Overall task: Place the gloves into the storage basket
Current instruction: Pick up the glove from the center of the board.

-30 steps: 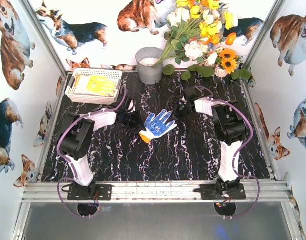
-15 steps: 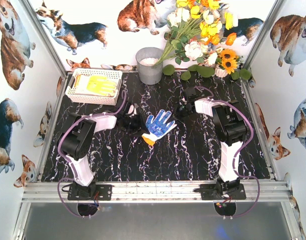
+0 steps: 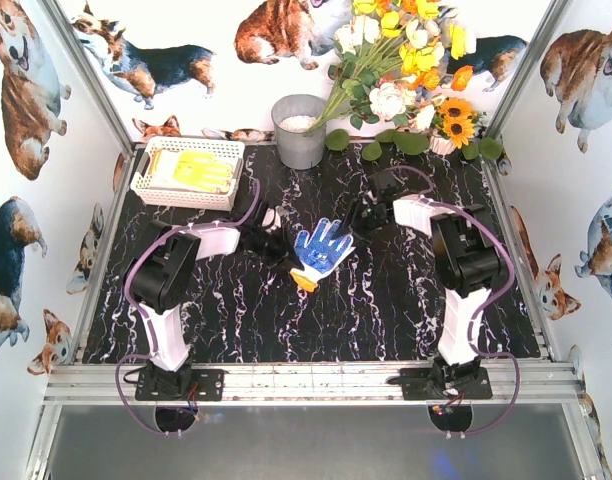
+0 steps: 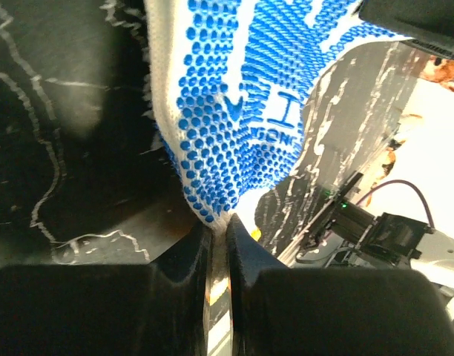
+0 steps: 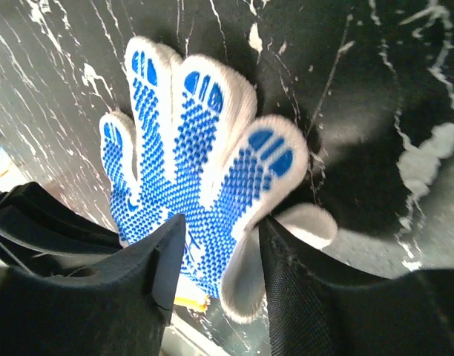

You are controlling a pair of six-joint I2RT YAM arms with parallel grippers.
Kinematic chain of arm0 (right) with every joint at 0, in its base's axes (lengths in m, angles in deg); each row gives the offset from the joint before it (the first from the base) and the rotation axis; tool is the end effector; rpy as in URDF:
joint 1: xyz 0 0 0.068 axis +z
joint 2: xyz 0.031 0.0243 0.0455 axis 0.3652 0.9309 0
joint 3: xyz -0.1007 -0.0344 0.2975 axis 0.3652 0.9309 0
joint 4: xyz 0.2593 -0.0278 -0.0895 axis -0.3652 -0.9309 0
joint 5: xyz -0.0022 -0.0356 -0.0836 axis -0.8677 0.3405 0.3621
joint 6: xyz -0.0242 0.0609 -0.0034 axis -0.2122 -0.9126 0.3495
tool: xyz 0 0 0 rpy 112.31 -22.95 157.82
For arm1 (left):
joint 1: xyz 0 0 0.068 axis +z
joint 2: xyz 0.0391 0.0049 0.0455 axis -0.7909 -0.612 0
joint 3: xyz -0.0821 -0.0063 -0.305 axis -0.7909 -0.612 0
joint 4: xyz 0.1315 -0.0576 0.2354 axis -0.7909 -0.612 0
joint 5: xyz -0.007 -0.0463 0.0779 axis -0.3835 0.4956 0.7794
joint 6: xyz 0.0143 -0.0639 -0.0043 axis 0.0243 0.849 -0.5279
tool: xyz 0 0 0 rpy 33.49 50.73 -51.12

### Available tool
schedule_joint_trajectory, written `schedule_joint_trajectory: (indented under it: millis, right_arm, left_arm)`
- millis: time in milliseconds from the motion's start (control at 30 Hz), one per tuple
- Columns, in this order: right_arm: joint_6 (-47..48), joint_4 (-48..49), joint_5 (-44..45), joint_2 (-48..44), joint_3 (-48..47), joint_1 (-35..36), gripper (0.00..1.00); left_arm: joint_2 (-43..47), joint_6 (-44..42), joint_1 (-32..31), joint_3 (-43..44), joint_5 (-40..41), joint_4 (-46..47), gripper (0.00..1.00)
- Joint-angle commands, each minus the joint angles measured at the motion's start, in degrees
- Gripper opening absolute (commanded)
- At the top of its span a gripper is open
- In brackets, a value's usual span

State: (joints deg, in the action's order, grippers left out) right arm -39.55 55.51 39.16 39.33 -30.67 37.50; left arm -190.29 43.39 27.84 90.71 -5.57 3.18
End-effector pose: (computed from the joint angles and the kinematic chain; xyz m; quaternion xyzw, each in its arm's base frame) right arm 0.4087 0.1437 0.1612 0.1533 0.9336 0.3160 0.0716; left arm 0.3434 -0.1910 0.1453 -0.0527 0.9106 -0.4073 0.0467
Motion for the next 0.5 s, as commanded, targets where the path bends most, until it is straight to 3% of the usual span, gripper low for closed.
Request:
schedule_joint_trajectory:
  millis: [0,100,233,467]
  right_arm:
    - [1.3,-1.7,3.9,-6.7,1.6,-1.0,0.49]
    - [-0.9,-2.1,3.6,-11.6,4.7,-1.6,0.6]
    - [-5.4,-2.1,1.0,-15.4,8.5,-1.7,0.62]
    - [-24.0,13.9,-4.9,-20.4,18.8,-0.7,0.68]
  left_arm:
    - [-0.9,2.2,-0.4,4.6,-2.9,-2.0,0.0]
    - [-1.3,4.5,-0.4,6.7,-3.3,-3.6,0.0]
    - [-1.5,8.5,-0.5,8.6,-4.0,-4.2,0.0]
    - [-0.6,14.6,-0.4,9.9,-3.7,-5.2,0.0]
